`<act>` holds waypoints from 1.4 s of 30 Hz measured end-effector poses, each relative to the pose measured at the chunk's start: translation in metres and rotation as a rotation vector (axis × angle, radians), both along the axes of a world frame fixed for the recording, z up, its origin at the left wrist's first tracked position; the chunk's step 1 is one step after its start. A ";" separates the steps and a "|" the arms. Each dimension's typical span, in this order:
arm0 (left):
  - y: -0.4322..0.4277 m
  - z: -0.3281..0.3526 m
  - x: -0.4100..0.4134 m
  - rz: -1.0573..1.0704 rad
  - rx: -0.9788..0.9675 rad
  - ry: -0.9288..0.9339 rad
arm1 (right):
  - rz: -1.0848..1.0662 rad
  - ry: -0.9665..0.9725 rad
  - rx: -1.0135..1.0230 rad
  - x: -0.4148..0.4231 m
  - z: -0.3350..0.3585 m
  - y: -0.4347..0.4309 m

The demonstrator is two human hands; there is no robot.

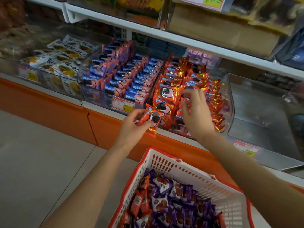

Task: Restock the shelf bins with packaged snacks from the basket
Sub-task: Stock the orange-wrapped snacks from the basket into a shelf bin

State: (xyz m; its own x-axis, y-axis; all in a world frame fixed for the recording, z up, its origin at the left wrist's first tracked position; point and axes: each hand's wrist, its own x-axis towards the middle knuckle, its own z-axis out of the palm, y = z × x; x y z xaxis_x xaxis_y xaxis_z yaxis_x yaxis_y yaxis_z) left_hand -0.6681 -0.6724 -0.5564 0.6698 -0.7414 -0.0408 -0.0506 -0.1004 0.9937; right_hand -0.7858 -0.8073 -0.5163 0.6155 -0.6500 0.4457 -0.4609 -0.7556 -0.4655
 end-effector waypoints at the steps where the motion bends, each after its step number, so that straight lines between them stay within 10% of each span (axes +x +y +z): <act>1: 0.000 0.000 -0.001 -0.017 -0.012 0.030 | 0.034 -0.028 0.122 -0.004 -0.003 0.015; 6: 0.002 0.009 -0.014 -0.060 -0.144 0.240 | 0.145 -0.117 0.626 -0.021 -0.015 0.064; 11: 0.002 0.013 -0.027 -0.115 -0.209 0.243 | 0.152 -0.213 0.659 -0.028 -0.014 0.064; 30: -0.011 0.022 -0.032 0.181 -0.142 -0.423 | 0.124 -0.274 0.634 -0.050 -0.006 0.034; 35: -0.035 0.027 -0.029 0.028 -0.165 -0.642 | 0.038 -0.424 0.613 -0.051 -0.005 0.022; 42: -0.056 0.000 -0.014 -0.252 0.293 -1.211 | -0.187 -0.440 0.360 -0.045 0.000 -0.037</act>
